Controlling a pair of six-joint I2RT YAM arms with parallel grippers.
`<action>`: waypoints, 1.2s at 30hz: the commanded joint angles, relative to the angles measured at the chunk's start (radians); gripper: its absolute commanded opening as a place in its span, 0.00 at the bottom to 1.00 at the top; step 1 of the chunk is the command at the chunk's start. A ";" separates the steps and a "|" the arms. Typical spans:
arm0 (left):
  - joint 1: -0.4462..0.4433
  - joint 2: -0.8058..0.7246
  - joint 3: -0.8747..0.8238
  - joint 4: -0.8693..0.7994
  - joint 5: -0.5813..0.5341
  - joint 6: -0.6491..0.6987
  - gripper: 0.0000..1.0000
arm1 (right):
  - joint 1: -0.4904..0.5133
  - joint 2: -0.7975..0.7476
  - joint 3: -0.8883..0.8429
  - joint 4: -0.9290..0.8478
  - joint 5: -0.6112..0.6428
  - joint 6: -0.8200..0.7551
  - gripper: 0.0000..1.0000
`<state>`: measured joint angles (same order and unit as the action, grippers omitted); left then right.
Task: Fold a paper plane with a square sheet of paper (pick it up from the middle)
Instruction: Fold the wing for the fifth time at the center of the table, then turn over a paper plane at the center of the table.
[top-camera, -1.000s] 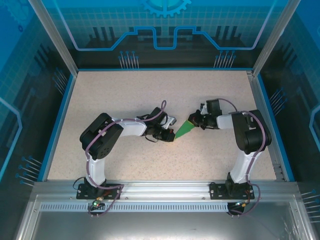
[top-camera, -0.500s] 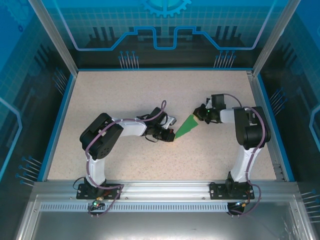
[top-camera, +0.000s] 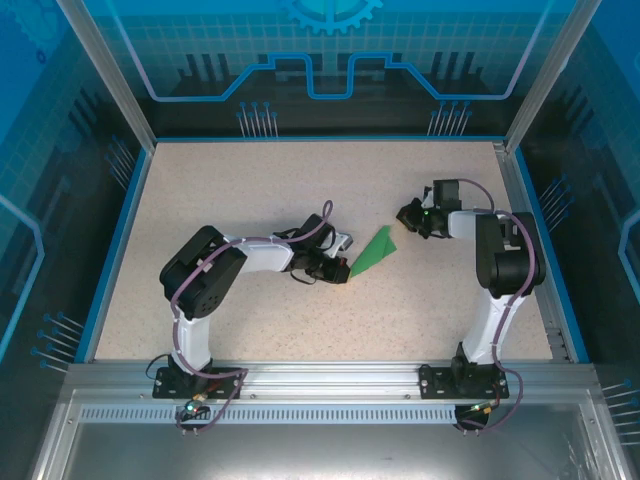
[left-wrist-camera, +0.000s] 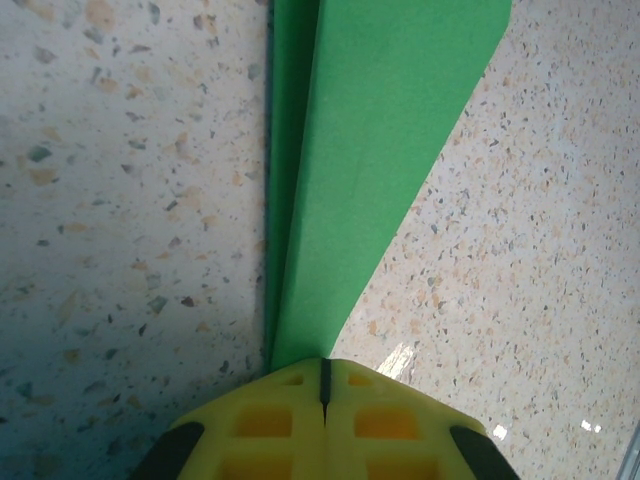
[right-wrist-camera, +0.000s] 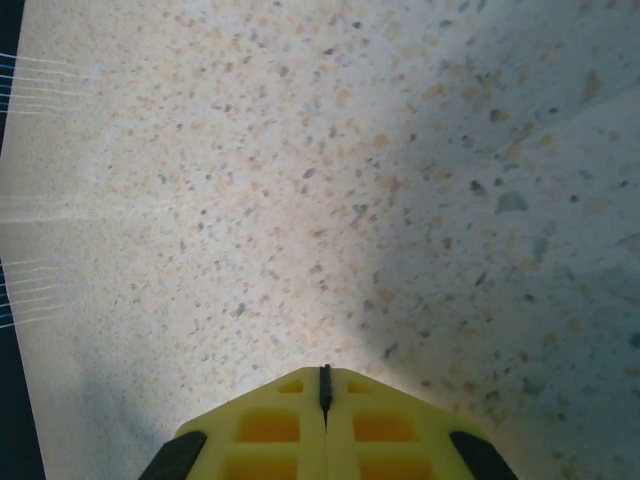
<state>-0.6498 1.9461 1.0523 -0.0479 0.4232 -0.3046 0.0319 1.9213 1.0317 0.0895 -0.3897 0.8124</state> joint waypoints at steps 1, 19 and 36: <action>0.019 0.056 -0.023 -0.193 -0.038 0.011 0.00 | -0.002 -0.102 -0.036 -0.043 -0.013 -0.038 0.03; 0.011 -0.153 0.118 -0.359 -0.039 0.048 0.38 | 0.084 -0.396 -0.363 -0.085 -0.046 -0.069 0.27; -0.097 -0.021 0.325 -0.518 -0.322 0.221 0.44 | 0.086 -0.467 -0.438 -0.050 -0.063 -0.052 0.38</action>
<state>-0.7471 1.8763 1.3445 -0.5053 0.1677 -0.1223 0.1062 1.4788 0.6113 0.0338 -0.4282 0.7582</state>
